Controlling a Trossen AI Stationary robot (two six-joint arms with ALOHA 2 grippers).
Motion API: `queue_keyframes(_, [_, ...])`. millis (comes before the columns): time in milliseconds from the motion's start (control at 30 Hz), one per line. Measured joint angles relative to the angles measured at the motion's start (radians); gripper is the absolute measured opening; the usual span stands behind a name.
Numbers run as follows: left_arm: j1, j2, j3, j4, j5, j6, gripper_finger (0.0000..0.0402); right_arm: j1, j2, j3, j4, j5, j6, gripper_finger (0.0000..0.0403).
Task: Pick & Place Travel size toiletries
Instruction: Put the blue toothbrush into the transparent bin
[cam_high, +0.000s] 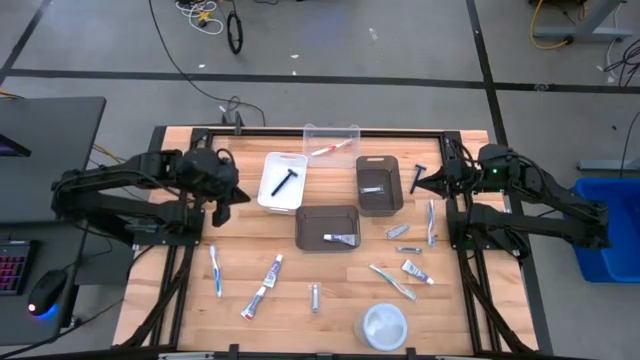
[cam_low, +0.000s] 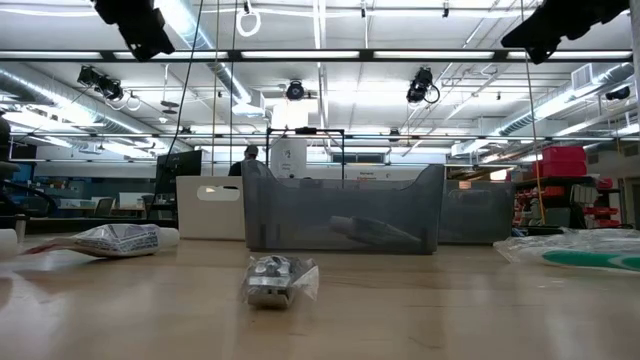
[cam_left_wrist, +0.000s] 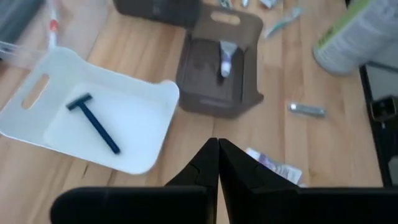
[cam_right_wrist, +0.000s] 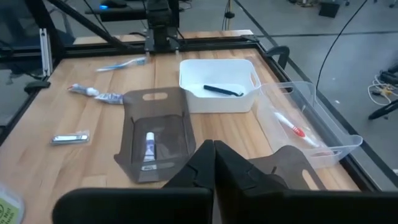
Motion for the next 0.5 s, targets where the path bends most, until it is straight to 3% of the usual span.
queue_keyframes(500, [-0.070,0.055,0.000,-0.113,-0.007,0.014,0.0005,0.000,0.003,0.000,0.007,0.000,0.001,0.0013])
